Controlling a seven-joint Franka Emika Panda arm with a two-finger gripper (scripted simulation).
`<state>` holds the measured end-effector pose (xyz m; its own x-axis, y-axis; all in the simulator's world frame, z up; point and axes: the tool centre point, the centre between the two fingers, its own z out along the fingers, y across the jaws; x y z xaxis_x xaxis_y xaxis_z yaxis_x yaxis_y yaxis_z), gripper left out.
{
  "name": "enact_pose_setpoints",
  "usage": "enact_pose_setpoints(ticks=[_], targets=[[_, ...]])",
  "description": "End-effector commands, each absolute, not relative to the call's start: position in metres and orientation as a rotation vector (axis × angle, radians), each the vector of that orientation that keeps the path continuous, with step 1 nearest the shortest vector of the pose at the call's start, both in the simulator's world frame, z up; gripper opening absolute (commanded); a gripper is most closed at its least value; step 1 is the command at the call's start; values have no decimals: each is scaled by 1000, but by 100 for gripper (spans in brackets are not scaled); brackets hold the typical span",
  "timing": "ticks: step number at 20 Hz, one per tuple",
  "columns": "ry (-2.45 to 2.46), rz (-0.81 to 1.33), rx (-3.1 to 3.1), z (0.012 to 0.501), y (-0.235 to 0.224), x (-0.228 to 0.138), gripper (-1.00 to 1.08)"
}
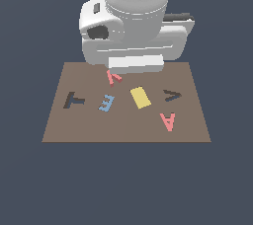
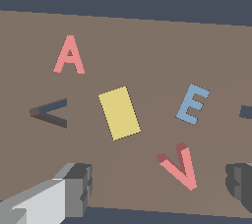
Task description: Insert a designated object into the corresponding slot on a board.
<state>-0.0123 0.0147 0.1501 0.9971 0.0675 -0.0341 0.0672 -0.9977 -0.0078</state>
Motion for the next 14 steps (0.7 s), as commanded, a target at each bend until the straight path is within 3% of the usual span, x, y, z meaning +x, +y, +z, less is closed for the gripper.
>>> enact_pose_setpoints(ticks=[1, 14], targets=[[-106, 54, -3133, 150, 15, -12, 100], [-268, 44, -3124, 131, 5, -27, 100]])
